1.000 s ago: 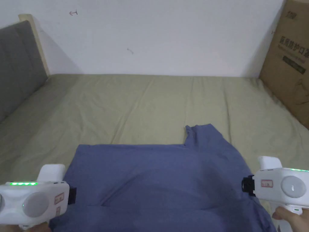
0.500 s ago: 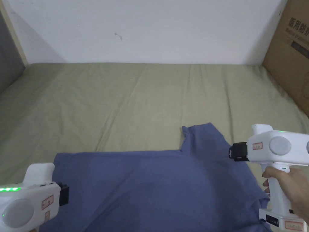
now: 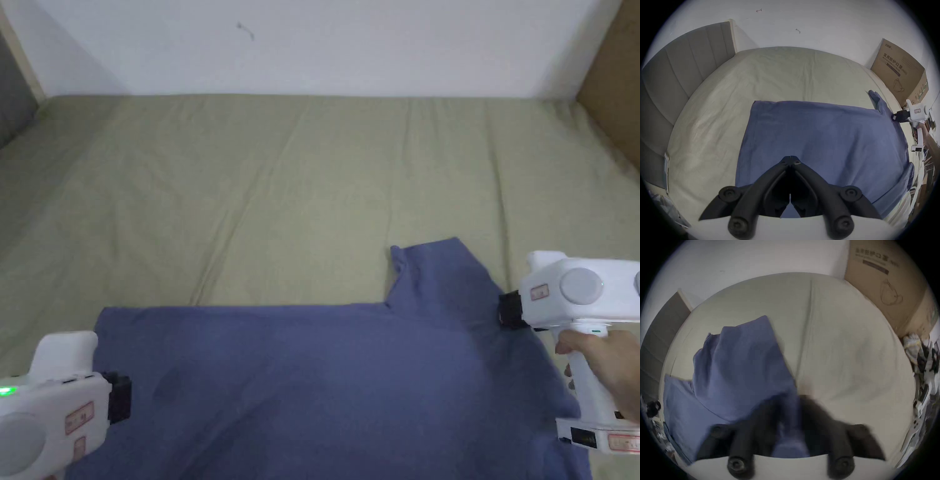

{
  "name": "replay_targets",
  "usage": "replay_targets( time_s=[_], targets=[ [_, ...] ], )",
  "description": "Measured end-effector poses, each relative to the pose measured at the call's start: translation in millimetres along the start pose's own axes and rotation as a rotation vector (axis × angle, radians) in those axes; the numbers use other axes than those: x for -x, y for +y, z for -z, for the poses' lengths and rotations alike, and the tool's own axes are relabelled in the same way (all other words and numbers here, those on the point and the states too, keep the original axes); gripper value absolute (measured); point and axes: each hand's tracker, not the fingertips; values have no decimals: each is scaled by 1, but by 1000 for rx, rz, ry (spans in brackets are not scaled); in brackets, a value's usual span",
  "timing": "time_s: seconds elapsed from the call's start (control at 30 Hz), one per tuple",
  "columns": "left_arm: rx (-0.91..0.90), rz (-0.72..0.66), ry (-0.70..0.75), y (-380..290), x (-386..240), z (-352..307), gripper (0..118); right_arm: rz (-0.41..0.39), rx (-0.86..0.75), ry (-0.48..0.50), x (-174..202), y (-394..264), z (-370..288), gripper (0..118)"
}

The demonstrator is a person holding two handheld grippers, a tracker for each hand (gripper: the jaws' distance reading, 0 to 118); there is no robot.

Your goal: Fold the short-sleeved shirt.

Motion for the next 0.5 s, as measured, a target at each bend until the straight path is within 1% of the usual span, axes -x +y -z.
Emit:
replay_targets(
  time_s=[0.03, 0.07, 0.1, 0.13, 0.27, 0.4, 0.5],
  targets=[
    [-1, -2, 3, 0, 1, -1, 0, -10, -3, 8, 4, 0, -1, 3],
    [-2, -2, 3, -1, 1, -2, 0, -2, 7, 11, 6, 1, -1, 3],
    [-2, -2, 4, -1, 2, -2, 0, -21, 15, 12, 8, 1, -1, 3],
    [2, -2, 6, -1, 3, -2, 0, -43, 11, -8, 10, 1, -4, 3],
    [-8, -20, 11, 4, 12, 0, 0, -19, -10, 21, 4, 5, -18, 3],
    [-35, -64, -10, 32, 25, 14, 0, -23, -23, 19, 2, 9, -27, 3],
    [-47, -60, 11, 61, 30, 28, 0, -33, -21, 15, 3, 8, -26, 3]
  ],
)
